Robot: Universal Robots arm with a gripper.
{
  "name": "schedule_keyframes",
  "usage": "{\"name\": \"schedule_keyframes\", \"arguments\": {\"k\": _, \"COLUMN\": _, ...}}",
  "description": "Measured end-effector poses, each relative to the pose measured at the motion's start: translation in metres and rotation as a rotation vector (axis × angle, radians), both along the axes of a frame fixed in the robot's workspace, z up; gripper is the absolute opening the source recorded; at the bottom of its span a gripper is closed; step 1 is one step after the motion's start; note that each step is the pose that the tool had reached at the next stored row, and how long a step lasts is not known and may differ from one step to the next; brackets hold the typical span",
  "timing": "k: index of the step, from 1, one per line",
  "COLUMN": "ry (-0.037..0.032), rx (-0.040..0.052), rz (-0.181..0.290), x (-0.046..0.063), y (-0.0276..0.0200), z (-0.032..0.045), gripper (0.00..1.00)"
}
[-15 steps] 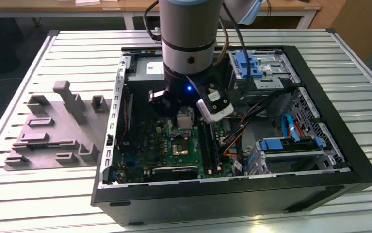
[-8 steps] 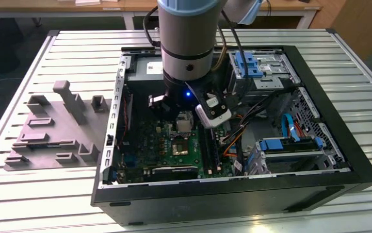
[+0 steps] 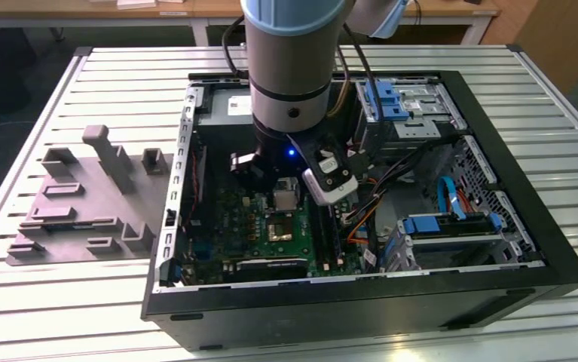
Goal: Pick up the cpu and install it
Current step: 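Place the cpu into insertion slot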
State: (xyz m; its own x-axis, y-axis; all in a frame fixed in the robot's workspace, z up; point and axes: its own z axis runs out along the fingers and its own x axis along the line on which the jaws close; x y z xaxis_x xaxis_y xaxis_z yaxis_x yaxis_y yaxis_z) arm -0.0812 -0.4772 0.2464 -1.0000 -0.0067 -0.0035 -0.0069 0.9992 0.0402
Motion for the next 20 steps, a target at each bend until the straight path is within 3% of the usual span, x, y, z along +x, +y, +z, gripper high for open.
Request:
{"name": "schedule_keyframes", "arguments": {"k": 10, "ry": -0.0001, "rx": -0.0013, "rz": 0.0, "x": 0.0, "y": 0.0, "z": -0.0002, "gripper": 0.47}}
{"name": "schedule_keyframes", "arguments": {"k": 13, "ry": 0.0002, "rx": -0.0032, "rz": 0.0, "x": -0.0003, "y": -0.0027, "z": -0.0007, "gripper": 0.47}}
{"name": "schedule_keyframes", "arguments": {"k": 20, "ry": 0.0042, "rx": -0.0033, "rz": 0.003, "x": -0.0039, "y": -0.0032, "z": -0.0098, "gripper": 0.47}}
